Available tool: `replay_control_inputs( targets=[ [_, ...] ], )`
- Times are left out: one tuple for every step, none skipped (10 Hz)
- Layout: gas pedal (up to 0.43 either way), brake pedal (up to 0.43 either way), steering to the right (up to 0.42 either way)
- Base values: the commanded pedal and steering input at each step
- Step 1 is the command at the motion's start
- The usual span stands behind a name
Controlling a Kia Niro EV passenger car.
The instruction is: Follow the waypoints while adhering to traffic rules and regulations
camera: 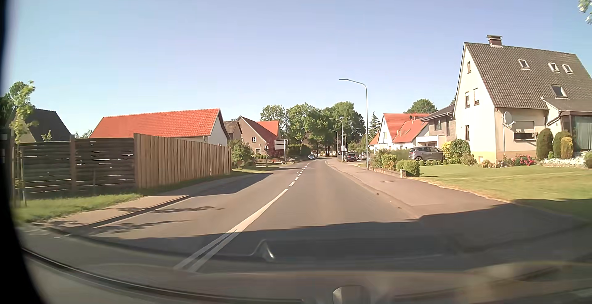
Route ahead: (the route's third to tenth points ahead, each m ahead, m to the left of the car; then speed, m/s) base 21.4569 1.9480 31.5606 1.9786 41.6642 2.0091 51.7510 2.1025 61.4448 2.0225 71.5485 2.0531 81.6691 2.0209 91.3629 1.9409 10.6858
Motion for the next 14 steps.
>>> replay_control_inputs(
  targets=[
    [0.299,0.006,-0.001],
    [0.299,0.006,-0.001],
    [0.299,0.006,-0.001],
    [0.299,0.006,-0.001],
    [0.299,0.006,-0.001],
    [0.299,0.006,-0.001],
    [0.299,0.006,-0.001],
    [0.299,0.006,-0.001],
    [0.299,0.006,-0.002],
    [0.299,0.006,-0.002],
    [0.287,0.006,-0.002],
    [0.287,0.006,-0.002],
    [0.28,0.006,-0.002],
    [0.268,0.006,-0.002]
  ],
)
